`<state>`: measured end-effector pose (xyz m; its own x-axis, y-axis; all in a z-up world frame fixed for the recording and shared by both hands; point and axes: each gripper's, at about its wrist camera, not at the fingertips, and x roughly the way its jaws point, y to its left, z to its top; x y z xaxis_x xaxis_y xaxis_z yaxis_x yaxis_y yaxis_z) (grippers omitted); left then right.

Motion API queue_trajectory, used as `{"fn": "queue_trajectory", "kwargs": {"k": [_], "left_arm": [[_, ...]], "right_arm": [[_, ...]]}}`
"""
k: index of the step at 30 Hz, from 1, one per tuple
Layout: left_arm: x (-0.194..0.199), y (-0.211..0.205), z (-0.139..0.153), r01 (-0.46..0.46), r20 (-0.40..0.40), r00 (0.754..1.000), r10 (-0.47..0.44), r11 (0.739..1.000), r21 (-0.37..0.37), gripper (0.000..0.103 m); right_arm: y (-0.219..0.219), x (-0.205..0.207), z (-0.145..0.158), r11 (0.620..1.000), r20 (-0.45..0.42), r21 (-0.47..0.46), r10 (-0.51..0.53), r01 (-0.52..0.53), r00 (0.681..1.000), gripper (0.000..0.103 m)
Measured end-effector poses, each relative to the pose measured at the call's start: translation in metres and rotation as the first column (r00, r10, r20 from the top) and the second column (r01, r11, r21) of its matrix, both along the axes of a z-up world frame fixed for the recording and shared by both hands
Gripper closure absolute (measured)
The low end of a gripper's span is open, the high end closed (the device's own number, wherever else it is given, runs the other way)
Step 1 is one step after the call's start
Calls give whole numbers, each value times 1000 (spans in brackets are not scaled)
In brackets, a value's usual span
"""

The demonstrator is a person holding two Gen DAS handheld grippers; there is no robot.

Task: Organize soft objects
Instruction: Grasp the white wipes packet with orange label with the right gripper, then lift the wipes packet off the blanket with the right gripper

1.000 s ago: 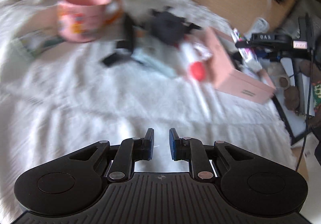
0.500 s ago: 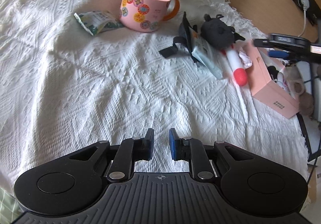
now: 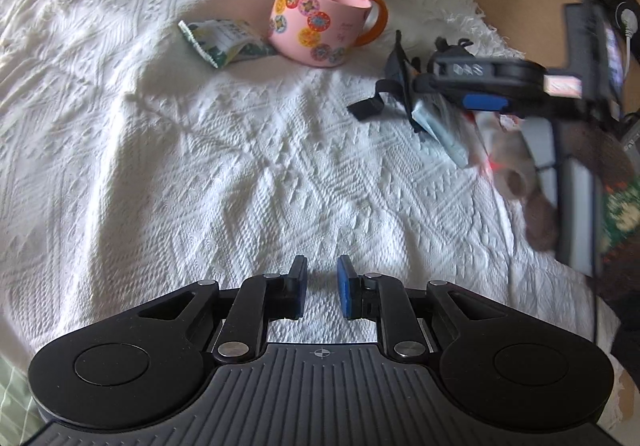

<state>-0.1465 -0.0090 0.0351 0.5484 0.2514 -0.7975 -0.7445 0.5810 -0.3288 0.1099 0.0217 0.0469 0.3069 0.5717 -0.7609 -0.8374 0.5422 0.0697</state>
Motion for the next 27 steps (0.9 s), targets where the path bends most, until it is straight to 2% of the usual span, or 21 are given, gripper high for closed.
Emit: {"fn": "queue_trajectory", "kwargs": {"k": [2,6,7,10,12,18,22,27], "left_arm": [[1,0,2,11,1,1000,-11,1000,6,85],[4,1,4,26,3,1000,-26,1000,10,85],[4,2,4,28,2,1000,-28,1000,8,85],[7,4,0,34,-1,999,-34,999,-6,85],[10,6,-2,37,2,999,-37,999,-15,85],[21,8,-4,70,9,998,-69,997,-39,85],[22,7,-1,82,6,997,-82,996,-20,85],[20,16,4,75,32,997,-75,997,9,85]], "right_arm": [[6,10,-9,998,-32,-14,-65,64,997,26],[6,31,-29,993,-149,-17,-118,117,982,8],[3,36,-31,993,-190,-3,-116,117,975,8],[-2,39,-28,995,-206,-1,-98,100,974,9],[-3,38,-26,997,-206,-3,-82,83,975,13],[-4,37,-25,996,-225,-3,-87,88,970,11],[5,24,-24,999,-155,-29,-33,29,987,18],[-11,1,-17,998,-138,-44,44,-50,990,20]]}}
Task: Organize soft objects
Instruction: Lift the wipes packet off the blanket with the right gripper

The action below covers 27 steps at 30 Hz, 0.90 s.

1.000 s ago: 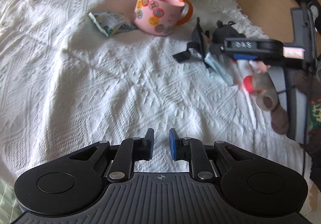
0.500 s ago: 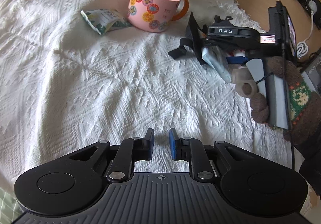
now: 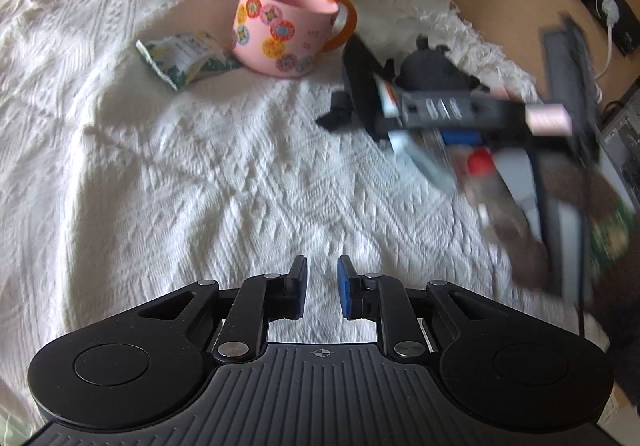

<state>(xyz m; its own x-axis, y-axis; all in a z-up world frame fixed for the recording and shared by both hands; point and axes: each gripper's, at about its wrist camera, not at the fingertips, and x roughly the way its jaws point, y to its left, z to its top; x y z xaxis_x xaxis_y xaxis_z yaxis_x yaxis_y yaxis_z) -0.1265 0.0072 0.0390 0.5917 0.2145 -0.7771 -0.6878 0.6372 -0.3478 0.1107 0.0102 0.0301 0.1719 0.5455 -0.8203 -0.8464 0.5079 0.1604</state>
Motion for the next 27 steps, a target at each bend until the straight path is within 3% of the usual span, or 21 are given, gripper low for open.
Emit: {"fn": "queue_trajectory", "kwargs": {"k": [4,9,14,18,20,23,27], "left_arm": [[7,18,7,-6,28,1000,5,1000,21,85],[27,42,19,-9,66,998,4,996,89,85],[56,52,26,41,110,992,-54,992,116,85],[96,43,34,151,125,977,-171,977,153,85],[120,41,37,185,112,973,-204,970,158,85],[149,47,37,159,123,978,-170,983,97,85],[174,59,37,85,140,986,-94,994,71,85]], "right_arm": [[-40,-29,17,998,30,12,57,-58,998,21],[-108,-56,38,999,107,11,48,-50,993,21],[-178,-55,39,993,170,-27,-112,118,979,21],[-218,-45,29,960,241,-59,-252,273,937,20],[-238,-37,25,941,217,-44,-320,337,922,19],[-257,-22,12,912,115,-46,-400,407,909,19],[-266,-20,4,893,114,-19,-445,450,888,16]]}}
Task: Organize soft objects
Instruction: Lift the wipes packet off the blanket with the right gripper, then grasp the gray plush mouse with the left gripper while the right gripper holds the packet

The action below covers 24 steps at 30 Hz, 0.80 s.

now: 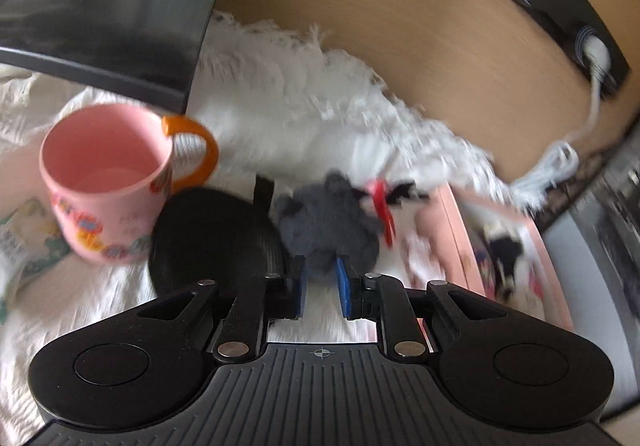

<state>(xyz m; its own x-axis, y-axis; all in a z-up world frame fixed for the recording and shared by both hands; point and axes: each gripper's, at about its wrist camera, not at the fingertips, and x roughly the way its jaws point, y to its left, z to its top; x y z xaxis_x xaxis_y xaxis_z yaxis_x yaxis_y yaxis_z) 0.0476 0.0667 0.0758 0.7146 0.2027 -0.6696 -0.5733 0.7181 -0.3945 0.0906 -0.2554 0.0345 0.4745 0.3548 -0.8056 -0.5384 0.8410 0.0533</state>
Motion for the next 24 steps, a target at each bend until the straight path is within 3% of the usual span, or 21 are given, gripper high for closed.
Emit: {"fn": "queue_trajectory", "kwargs": {"k": [3,7,9,11,15,18,19,22,24], "left_arm": [[18,12,7,-50,50,998,50,999,6,85],[46,18,10,-122,62,991,116,986,110,85],[64,19,1,-85,-2,996,85,989,119,85],[77,19,-12,-26,-93,995,33,997,77,82],[69,-3,-12,68,-87,995,-56,988,138,81],[59,-9,-10,140,-67,989,-131,979,150,71],[58,-10,-11,158,-70,986,-149,974,161,62],[60,-7,-22,168,-114,982,-148,967,194,47],[61,-1,-26,145,-92,987,-131,976,163,40]], "right_arm": [[1,-5,-6,1000,34,-9,2,-1,999,12],[7,-18,-11,999,127,-34,6,-2,992,7],[1,-16,-13,1000,115,-2,-14,15,993,4],[0,-16,-13,1000,118,-4,-8,9,993,4],[-1,-16,-13,1000,124,1,-7,7,992,3],[0,-16,-14,1000,124,2,-7,7,992,1],[1,-15,-14,1000,122,1,-5,5,992,0],[3,-15,-15,1000,123,0,-8,8,992,0],[3,-15,-15,1000,123,0,-8,9,992,0]]}}
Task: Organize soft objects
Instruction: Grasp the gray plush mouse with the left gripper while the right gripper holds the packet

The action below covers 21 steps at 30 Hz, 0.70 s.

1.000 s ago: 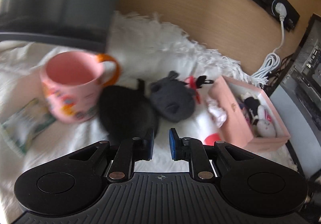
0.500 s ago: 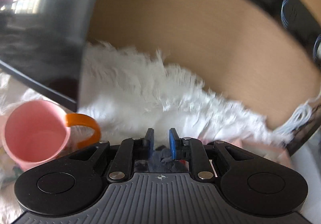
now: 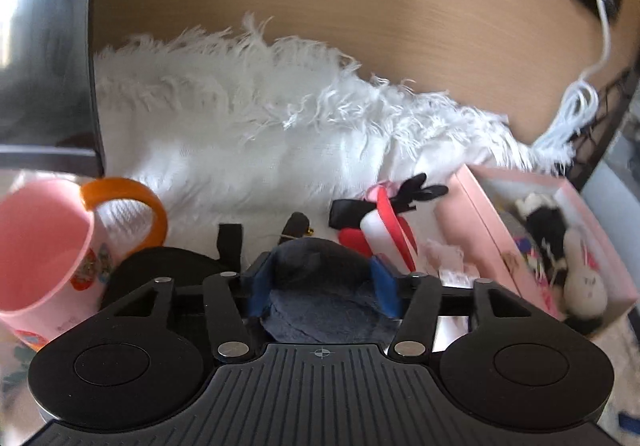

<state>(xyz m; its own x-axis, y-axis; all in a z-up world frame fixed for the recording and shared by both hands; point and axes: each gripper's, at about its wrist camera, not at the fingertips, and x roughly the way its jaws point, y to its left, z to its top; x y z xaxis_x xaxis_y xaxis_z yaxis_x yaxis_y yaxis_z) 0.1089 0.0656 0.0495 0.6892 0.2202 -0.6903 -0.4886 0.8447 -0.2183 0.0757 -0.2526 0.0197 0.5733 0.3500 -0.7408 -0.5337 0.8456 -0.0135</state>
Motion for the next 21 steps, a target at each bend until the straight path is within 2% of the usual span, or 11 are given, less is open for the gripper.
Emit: {"fn": "queue_trajectory", "kwargs": {"k": [3,5,7,9,15,18,21], "left_arm": [[4,8,-5,-62,-5,998,62,996,-66,30],[7,14,-13,-94,-21,996,92,983,-157,20],[11,17,-23,-94,-27,996,90,962,-257,18],[14,17,-27,-98,-24,995,95,950,-296,18],[13,11,-19,-133,32,989,143,968,-215,25],[11,11,-16,-116,24,992,124,971,-210,27],[2,3,-9,-70,21,997,75,983,-170,28]], "right_arm": [[0,0,0,1000,0,0,0,0,1000,0],[-1,0,1,1000,0,1,1,-1,1000,0],[-1,0,1,1000,1,1,1,-1,1000,0],[-1,-1,0,1000,1,1,0,0,1000,0],[-1,-1,1,1000,1,1,0,0,1000,0],[-1,-1,1,1000,-2,3,4,-4,1000,0],[-1,0,1,1000,-9,7,11,-11,1000,0]]}}
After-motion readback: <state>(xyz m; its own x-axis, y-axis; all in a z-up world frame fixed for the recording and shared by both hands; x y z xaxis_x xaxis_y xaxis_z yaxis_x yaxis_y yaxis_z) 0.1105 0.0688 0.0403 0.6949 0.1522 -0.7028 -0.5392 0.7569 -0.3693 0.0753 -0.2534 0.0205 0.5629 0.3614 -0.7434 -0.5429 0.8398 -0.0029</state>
